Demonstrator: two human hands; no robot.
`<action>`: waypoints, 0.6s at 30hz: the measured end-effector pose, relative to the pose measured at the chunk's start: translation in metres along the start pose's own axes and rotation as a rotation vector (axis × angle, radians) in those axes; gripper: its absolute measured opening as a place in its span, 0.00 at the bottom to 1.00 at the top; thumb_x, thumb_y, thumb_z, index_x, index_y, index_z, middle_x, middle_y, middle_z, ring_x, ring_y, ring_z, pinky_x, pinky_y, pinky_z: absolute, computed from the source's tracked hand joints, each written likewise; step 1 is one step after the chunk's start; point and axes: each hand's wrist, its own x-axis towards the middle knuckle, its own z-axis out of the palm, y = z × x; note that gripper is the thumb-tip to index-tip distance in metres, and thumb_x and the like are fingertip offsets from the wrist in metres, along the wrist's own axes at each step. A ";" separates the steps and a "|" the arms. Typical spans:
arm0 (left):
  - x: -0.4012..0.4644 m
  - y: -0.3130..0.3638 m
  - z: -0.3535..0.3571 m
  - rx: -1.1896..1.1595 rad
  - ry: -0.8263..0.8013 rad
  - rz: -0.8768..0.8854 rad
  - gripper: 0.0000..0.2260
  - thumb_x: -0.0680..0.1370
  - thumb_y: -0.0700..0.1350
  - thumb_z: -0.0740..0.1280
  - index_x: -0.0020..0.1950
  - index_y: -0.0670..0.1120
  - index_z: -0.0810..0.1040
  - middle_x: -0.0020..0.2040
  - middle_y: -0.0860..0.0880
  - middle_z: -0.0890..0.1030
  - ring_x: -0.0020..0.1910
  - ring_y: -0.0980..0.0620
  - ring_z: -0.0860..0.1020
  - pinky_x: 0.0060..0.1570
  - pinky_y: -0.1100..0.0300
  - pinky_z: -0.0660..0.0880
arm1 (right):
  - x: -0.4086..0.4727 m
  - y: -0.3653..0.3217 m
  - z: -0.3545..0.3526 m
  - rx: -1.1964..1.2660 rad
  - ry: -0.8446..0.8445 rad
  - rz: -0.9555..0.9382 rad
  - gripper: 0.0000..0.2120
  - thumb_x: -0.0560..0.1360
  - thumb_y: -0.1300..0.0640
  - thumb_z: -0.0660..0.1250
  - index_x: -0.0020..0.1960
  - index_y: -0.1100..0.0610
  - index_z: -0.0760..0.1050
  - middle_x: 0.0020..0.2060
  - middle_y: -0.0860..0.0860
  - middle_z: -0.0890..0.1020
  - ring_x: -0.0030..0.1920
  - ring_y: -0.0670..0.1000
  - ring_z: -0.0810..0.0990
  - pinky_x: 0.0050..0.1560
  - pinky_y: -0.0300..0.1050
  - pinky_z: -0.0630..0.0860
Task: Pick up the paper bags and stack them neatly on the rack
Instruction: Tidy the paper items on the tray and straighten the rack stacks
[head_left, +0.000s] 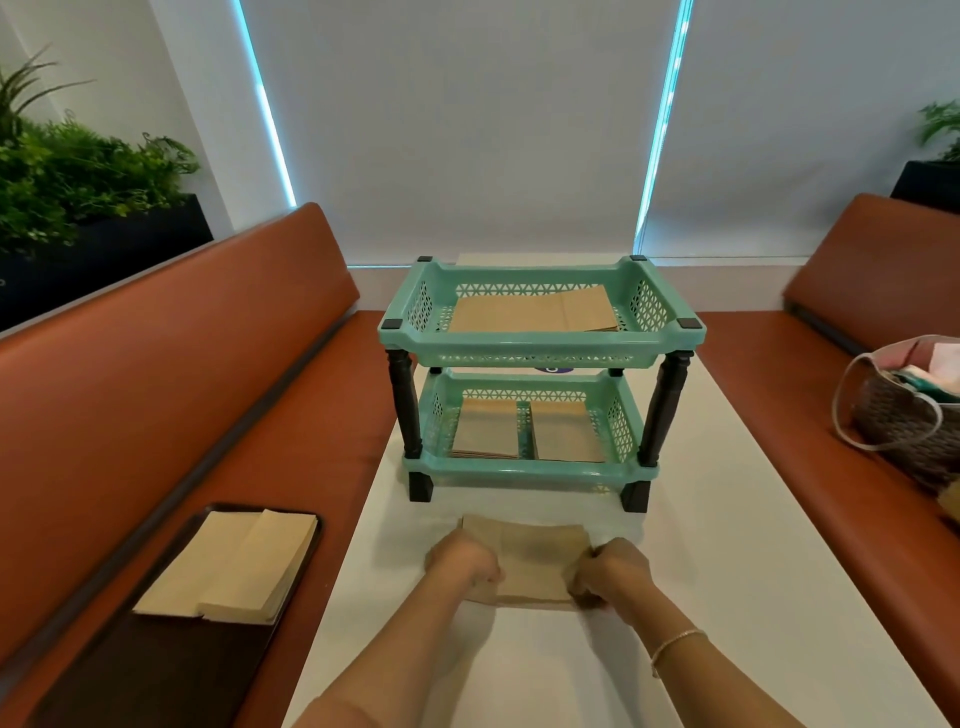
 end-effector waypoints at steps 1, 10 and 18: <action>0.000 -0.001 0.000 -0.019 -0.022 -0.004 0.24 0.73 0.53 0.70 0.64 0.43 0.71 0.61 0.47 0.76 0.61 0.47 0.75 0.60 0.58 0.72 | 0.000 0.001 0.000 0.005 -0.013 0.004 0.09 0.65 0.64 0.72 0.38 0.60 0.71 0.35 0.55 0.77 0.40 0.54 0.80 0.44 0.42 0.80; -0.011 -0.019 0.004 -0.800 -0.188 0.343 0.25 0.70 0.37 0.74 0.65 0.47 0.72 0.58 0.47 0.80 0.59 0.47 0.77 0.62 0.47 0.73 | 0.000 0.023 -0.007 0.431 0.054 -0.149 0.30 0.61 0.64 0.75 0.59 0.57 0.64 0.51 0.55 0.75 0.52 0.56 0.77 0.51 0.52 0.78; -0.020 -0.012 0.010 -0.874 -0.013 0.416 0.21 0.65 0.38 0.78 0.50 0.52 0.73 0.52 0.49 0.79 0.55 0.48 0.77 0.57 0.50 0.77 | -0.010 0.028 -0.015 0.576 0.040 -0.359 0.17 0.66 0.75 0.67 0.46 0.55 0.75 0.46 0.57 0.80 0.44 0.53 0.77 0.44 0.46 0.74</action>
